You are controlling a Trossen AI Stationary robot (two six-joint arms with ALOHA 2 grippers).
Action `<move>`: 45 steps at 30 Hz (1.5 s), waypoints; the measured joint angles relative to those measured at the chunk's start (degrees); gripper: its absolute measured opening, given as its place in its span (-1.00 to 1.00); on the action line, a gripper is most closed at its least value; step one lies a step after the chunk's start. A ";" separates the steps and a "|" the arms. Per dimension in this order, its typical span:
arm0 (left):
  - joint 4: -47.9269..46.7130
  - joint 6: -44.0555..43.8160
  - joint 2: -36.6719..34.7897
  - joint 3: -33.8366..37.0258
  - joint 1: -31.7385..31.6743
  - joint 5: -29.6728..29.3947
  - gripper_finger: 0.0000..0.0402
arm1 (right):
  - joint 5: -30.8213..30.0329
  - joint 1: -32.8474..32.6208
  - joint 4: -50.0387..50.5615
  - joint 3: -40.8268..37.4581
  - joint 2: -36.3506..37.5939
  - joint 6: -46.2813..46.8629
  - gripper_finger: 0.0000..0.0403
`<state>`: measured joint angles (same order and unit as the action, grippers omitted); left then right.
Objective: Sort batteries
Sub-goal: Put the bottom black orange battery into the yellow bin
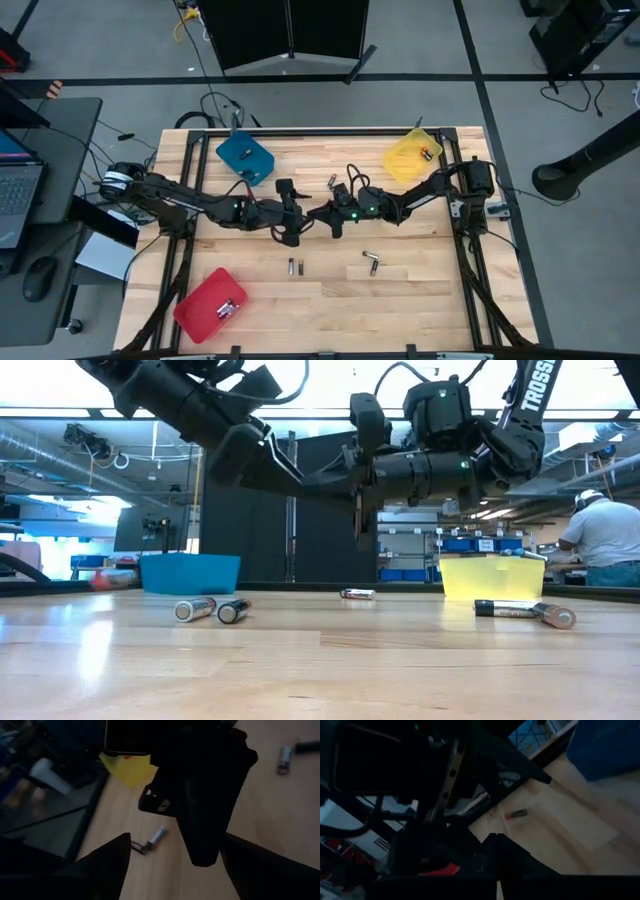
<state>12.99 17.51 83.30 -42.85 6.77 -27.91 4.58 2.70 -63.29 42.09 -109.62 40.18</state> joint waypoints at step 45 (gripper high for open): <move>-53.43 -60.50 -19.81 6.02 -12.06 4.66 -0.92 | 9.32 6.01 30.78 -0.15 12.56 -20.87 -0.86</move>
<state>-40.44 -42.99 63.49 -36.83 -5.29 -23.25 13.90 8.71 -32.51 41.93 -97.06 19.31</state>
